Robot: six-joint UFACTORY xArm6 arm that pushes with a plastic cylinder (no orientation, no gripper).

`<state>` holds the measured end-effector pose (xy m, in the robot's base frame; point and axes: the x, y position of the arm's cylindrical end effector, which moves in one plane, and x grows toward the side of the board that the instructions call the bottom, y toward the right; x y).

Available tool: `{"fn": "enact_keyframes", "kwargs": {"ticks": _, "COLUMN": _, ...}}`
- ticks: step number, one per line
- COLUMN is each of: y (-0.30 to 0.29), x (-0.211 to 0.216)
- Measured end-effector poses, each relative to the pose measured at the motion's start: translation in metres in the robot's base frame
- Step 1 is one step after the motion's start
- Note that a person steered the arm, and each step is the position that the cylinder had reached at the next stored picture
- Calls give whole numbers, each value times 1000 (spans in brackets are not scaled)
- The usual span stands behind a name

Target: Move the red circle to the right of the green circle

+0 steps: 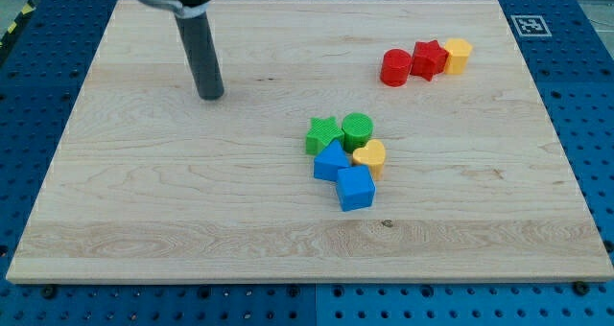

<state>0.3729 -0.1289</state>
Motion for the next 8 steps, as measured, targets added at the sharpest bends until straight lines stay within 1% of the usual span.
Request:
{"fn": "enact_keyframes", "kwargs": {"ticks": 1, "y": 2, "x": -24}}
{"fn": "enact_keyframes", "kwargs": {"ticks": 3, "y": 27, "x": -57}}
{"fn": "enact_keyframes", "kwargs": {"ticks": 5, "y": 28, "x": -61}}
{"fn": "enact_keyframes", "kwargs": {"ticks": 7, "y": 59, "x": -67}}
{"fn": "enact_keyframes", "kwargs": {"ticks": 8, "y": 63, "x": -71}}
